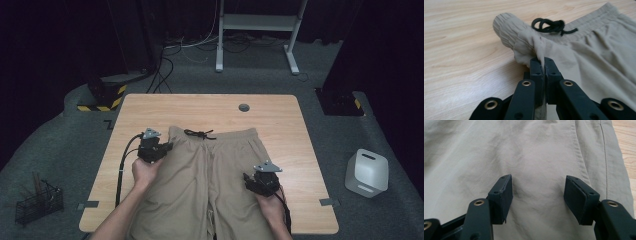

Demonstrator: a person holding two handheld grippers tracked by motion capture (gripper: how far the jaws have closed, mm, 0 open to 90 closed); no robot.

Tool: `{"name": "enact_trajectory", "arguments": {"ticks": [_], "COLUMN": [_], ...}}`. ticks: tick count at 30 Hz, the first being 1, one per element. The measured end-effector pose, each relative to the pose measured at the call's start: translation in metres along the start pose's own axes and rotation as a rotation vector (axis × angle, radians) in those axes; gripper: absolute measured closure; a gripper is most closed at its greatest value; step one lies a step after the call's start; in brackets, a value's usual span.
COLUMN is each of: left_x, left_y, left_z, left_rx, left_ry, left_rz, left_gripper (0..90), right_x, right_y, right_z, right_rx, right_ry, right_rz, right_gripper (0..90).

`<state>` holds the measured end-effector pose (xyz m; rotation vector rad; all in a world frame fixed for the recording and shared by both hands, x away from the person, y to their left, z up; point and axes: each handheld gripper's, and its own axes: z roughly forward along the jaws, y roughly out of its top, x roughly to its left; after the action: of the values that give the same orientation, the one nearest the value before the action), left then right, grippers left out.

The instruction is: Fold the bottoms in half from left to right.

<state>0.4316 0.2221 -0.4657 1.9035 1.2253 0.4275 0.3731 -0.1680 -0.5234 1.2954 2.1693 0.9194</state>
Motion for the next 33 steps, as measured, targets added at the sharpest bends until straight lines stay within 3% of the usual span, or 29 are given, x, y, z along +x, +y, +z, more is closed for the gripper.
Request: {"name": "enact_trajectory", "arguments": {"ticks": [7, 12, 21, 25, 26, 33], "left_x": [-0.010, -0.023, -0.040, -0.053, -0.061, -0.082], "left_y": [0.011, 0.022, 0.038, 0.048, 0.054, 0.069], "left_z": [-0.004, -0.007, -0.005, -0.001, 0.002, 0.016], "left_rx": [-0.015, -0.031, -0.049, -0.046, -0.043, -0.061], "left_ry": [-0.048, -0.089, -0.140, -0.151, -0.157, -0.218], "left_rz": [0.009, 0.045, 0.071, 0.121, 0.150, 0.169], "left_gripper": [87.2, 87.3, 87.4, 87.5, 87.5, 87.6], "right_x": [0.000, 0.000, 0.000, 0.000, 0.000, 0.000], "right_y": [0.000, 0.000, 0.000, 0.000, 0.000, 0.000], "right_z": [0.000, 0.000, 0.000, 0.000, 0.000, 0.000], "right_rx": [0.000, 0.000, 0.000, 0.001, 0.000, 0.001], "right_ry": [0.001, 0.001, 0.001, 0.001, 0.001, 0.001], "right_rz": [0.000, -0.001, 0.000, -0.001, 0.000, 0.002], "right_gripper": [40.0, 40.0, 40.0, 40.0, 40.0, 40.0]}}
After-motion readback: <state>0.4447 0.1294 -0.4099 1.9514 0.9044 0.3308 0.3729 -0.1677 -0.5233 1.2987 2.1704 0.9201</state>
